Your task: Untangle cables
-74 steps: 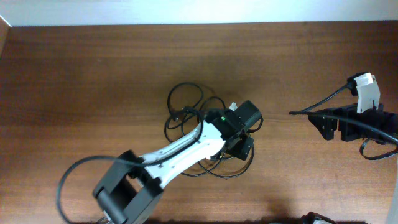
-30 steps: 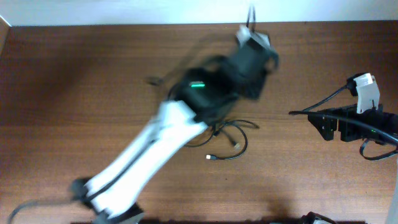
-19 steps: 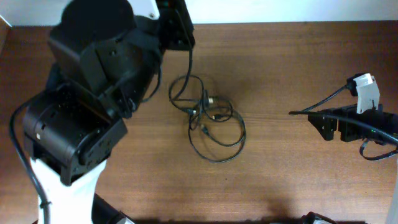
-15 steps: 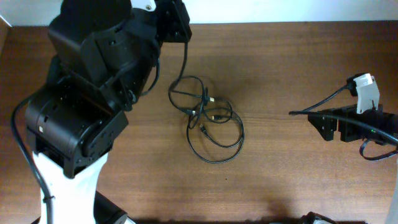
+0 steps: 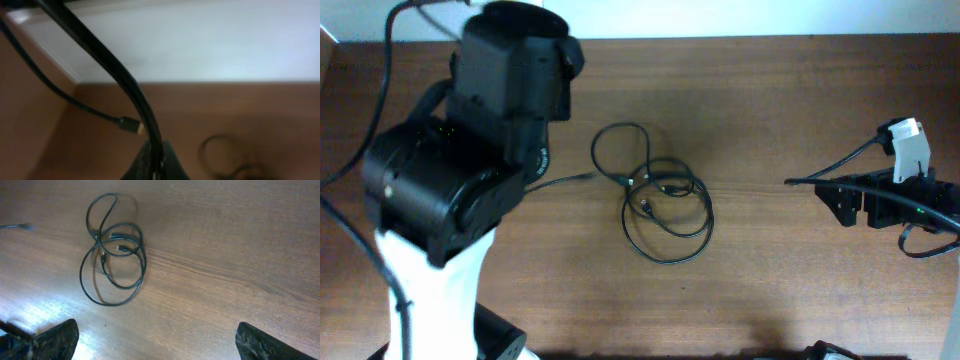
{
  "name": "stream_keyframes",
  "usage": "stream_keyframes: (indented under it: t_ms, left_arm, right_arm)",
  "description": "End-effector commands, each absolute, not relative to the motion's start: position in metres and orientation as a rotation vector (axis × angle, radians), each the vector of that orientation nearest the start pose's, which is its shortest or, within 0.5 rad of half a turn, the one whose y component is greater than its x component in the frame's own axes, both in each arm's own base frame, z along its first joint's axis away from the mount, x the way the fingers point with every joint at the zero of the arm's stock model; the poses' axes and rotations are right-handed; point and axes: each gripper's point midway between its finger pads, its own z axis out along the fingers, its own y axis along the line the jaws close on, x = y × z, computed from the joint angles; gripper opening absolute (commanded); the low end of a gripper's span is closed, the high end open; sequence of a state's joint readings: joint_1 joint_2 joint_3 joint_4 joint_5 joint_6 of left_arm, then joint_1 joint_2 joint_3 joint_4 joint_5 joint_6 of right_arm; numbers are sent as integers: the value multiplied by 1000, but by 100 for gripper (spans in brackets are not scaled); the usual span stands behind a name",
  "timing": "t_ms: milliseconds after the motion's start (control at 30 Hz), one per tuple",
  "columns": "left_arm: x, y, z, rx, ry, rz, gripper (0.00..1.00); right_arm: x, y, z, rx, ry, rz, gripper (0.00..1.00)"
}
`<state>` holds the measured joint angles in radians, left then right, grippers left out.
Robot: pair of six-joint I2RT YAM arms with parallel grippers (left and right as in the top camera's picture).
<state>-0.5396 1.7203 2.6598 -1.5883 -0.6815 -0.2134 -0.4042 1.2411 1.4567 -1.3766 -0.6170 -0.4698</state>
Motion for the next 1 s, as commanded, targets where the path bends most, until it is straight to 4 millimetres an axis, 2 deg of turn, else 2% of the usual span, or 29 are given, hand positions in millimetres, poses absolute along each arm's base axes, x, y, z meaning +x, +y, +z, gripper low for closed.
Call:
stream_keyframes:
  t_ms: [0,100,267,467,567,600,700,833,967]
  left_arm:
    - [337,-43,460,-118,2136,503,0]
    - [342,-36,459,-173,2124,522,0]
    - [342,-1,467,-348,2064,595,0]
    - [337,61,462,-532,2069,718,0]
    - [331,96,457,-678,2056,743,0]
    - [326,115,453,-768,2047,740,0]
    - [315,150,445,-898,2047,752,0]
    - [298,194,432,-1058,2045,759,0]
    - [296,230,411,-1188,2047,671,0]
  right_arm:
    - [267,-6,282,-238,2459,495,99]
    - [266,-6,282,-237,2462,497,99]
    - [266,-6,282,-237,2461,497,99]
    - [266,-6,282,-238,2461,496,99]
    - [266,-6,282,-237,2461,496,99]
    - [266,-6,282,-237,2461,496,99]
    - [266,-6,282,-237,2461,496,99]
    - [266,-6,282,-237,2461,496,99]
    - [266,-6,282,-237,2461,496,99]
